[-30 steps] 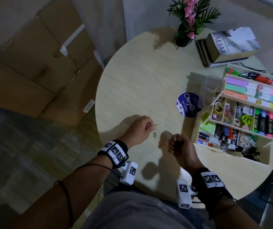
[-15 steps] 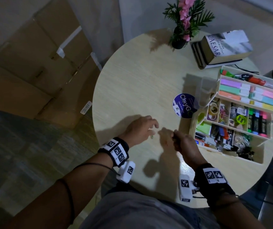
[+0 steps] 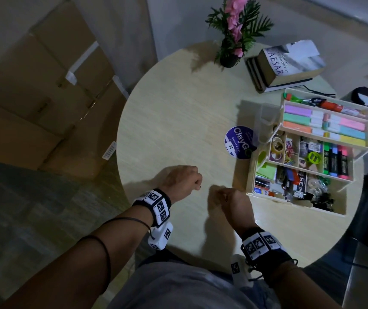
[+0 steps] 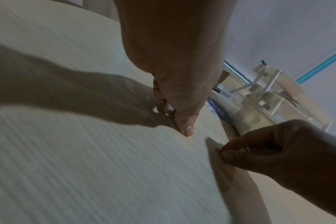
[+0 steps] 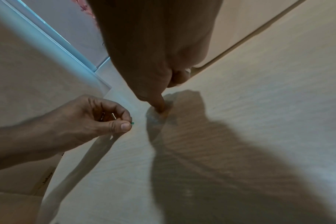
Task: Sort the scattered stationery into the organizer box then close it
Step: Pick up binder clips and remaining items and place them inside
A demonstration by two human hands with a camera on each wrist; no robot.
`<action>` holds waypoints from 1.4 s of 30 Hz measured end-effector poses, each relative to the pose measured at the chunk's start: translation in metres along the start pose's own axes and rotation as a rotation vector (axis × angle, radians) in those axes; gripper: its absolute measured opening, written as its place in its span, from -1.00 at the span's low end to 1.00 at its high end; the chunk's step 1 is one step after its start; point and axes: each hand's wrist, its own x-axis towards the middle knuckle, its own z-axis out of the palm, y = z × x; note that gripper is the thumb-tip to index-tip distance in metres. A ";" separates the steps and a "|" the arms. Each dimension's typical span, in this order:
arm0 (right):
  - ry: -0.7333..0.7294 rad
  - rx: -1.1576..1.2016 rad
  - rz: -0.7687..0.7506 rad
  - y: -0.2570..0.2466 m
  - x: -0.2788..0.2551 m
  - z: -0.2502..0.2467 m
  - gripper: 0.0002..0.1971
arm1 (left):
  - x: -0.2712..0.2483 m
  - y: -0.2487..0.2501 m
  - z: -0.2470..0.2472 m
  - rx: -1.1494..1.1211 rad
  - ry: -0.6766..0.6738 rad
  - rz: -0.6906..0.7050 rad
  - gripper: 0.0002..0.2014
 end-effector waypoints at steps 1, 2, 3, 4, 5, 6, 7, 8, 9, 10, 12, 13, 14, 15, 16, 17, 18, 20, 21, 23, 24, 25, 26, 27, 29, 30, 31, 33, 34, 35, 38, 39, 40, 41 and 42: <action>-0.003 -0.017 0.003 -0.001 0.002 0.001 -0.88 | 0.000 0.001 0.001 0.035 -0.016 0.010 -0.96; -0.014 -0.042 0.011 -0.001 0.005 0.003 -0.91 | 0.001 0.002 0.002 0.080 -0.025 0.026 -0.97; -0.029 -0.065 0.022 -0.001 0.008 0.004 -0.93 | 0.000 0.004 0.004 0.130 -0.024 0.045 -0.96; -0.046 -0.085 0.033 -0.001 0.011 0.004 -0.91 | 0.000 0.006 0.005 0.172 -0.020 0.062 -0.93; -0.069 -0.101 0.044 0.000 0.014 0.005 -0.90 | -0.001 0.007 0.007 0.190 -0.009 0.074 -0.91; -0.096 -0.114 0.054 0.000 0.017 0.005 -0.88 | -0.002 0.008 0.008 0.199 -0.001 0.075 -0.90; -0.120 -0.120 0.062 0.000 0.018 0.005 -0.86 | -0.002 0.008 0.009 0.201 0.019 0.075 -0.91; -0.131 -0.113 0.064 -0.002 0.017 0.004 -0.84 | -0.003 0.008 0.009 0.184 0.039 0.065 -0.92; -0.128 -0.085 0.070 -0.004 0.015 0.003 -0.82 | -0.003 0.007 0.010 0.159 0.059 0.056 -0.93; -0.124 -0.032 0.081 -0.008 0.012 -0.001 -0.79 | -0.003 0.008 0.010 0.119 0.085 0.037 -0.95; -0.102 0.113 0.113 -0.016 0.004 -0.012 -0.75 | -0.002 0.008 0.010 0.047 0.157 -0.005 -0.96; -0.090 0.205 0.134 -0.019 0.001 -0.021 -0.74 | -0.001 0.007 0.009 0.035 0.190 -0.014 -0.93; -0.080 0.328 0.172 -0.022 -0.002 -0.033 -0.72 | 0.000 0.006 0.009 0.030 0.219 -0.013 -0.90; -0.064 0.488 0.223 -0.024 -0.005 -0.047 -0.71 | 0.001 0.003 0.009 0.006 0.252 -0.010 -0.88; -0.040 0.673 0.279 -0.024 -0.007 -0.062 -0.71 | 0.002 0.000 0.010 -0.047 0.281 -0.018 -0.88; -0.013 0.843 0.333 -0.023 -0.007 -0.077 -0.71 | 0.002 -0.002 0.009 -0.120 0.309 -0.032 -0.87; 0.025 0.983 0.368 -0.020 -0.006 -0.094 -0.69 | 0.003 -0.003 0.009 -0.209 0.327 -0.054 -0.86; 0.130 1.151 0.420 -0.008 0.003 -0.122 -0.69 | 0.007 0.002 0.005 -0.367 0.336 -0.085 -0.87; 0.189 1.191 0.445 -0.001 0.009 -0.135 -0.72 | 0.010 0.010 0.002 -0.421 0.334 -0.078 -0.88; 0.284 1.163 0.462 0.015 0.020 -0.156 -0.77 | 0.020 0.033 -0.007 -0.513 0.329 -0.041 -0.90; 0.316 1.084 0.452 0.022 0.023 -0.165 -0.78 | 0.026 0.048 -0.012 -0.560 0.332 -0.028 -0.90; 0.334 0.983 0.431 0.028 0.027 -0.174 -0.79 | 0.034 0.063 -0.017 -0.604 0.342 -0.021 -0.91; 0.343 0.871 0.403 0.033 0.031 -0.180 -0.78 | 0.041 0.079 -0.021 -0.640 0.357 -0.014 -0.91; 0.346 0.749 0.375 0.038 0.035 -0.185 -0.76 | 0.050 0.095 -0.025 -0.666 0.370 -0.008 -0.92; 0.347 0.507 0.350 0.048 0.045 -0.190 -0.75 | 0.067 0.124 -0.032 -0.676 0.392 -0.009 -0.91; 0.339 0.426 0.346 0.052 0.050 -0.191 -0.82 | 0.074 0.138 -0.034 -0.670 0.396 -0.017 -0.91; 0.327 0.370 0.334 0.055 0.054 -0.191 -0.91 | 0.081 0.151 -0.037 -0.664 0.396 -0.023 -0.91; 0.328 0.287 0.286 0.059 0.059 -0.194 -0.98 | 0.093 0.172 -0.040 -0.651 0.396 -0.038 -0.93; 0.343 0.252 0.244 0.060 0.060 -0.195 -0.98 | 0.099 0.182 -0.040 -0.639 0.397 -0.053 -0.93; 0.364 0.225 0.201 0.062 0.060 -0.196 -0.93 | 0.104 0.189 -0.040 -0.626 0.399 -0.073 -0.92; 0.365 0.222 0.110 0.068 0.058 -0.199 -0.89 | 0.121 0.207 -0.037 -0.625 0.402 -0.149 -0.89; 0.354 0.232 0.080 0.071 0.057 -0.200 -0.89 | 0.125 0.212 -0.035 -0.623 0.414 -0.170 -0.89; 0.340 0.252 0.060 0.072 0.055 -0.202 -0.90 | 0.130 0.217 -0.034 -0.617 0.425 -0.194 -0.89; 0.325 0.286 0.047 0.074 0.053 -0.204 -0.94 | 0.134 0.222 -0.031 -0.615 0.439 -0.210 -0.89; 0.307 0.319 0.035 0.076 0.051 -0.207 -0.93 | 0.137 0.226 -0.029 -0.618 0.450 -0.222 -0.88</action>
